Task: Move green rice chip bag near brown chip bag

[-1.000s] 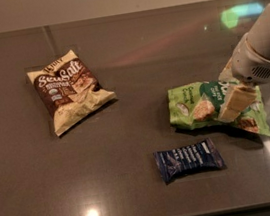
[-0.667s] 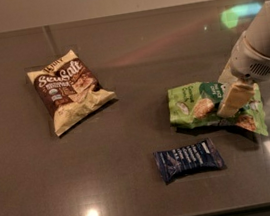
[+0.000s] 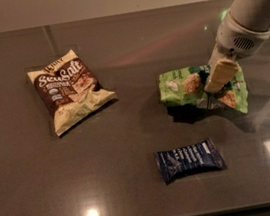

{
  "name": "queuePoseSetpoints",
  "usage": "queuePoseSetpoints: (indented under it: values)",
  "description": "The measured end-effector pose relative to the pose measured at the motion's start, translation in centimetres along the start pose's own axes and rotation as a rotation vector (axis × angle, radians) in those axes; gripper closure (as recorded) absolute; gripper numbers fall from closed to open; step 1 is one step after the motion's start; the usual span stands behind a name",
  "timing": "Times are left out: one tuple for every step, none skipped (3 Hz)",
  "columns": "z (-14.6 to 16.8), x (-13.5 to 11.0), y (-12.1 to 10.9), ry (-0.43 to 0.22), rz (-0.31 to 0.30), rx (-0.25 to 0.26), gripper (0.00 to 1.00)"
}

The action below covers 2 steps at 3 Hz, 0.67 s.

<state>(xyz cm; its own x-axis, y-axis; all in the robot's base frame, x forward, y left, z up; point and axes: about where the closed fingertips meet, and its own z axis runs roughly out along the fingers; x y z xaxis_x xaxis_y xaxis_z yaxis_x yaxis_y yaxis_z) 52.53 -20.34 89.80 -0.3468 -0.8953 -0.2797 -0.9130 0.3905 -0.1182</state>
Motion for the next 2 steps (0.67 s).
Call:
queuePoseSetpoints:
  values:
    - [-0.6,-3.4,-2.6,-0.044,-0.024,0.019,1.00]
    - [-0.4,-7.2,-5.0,-0.087,-0.056,0.042,1.00]
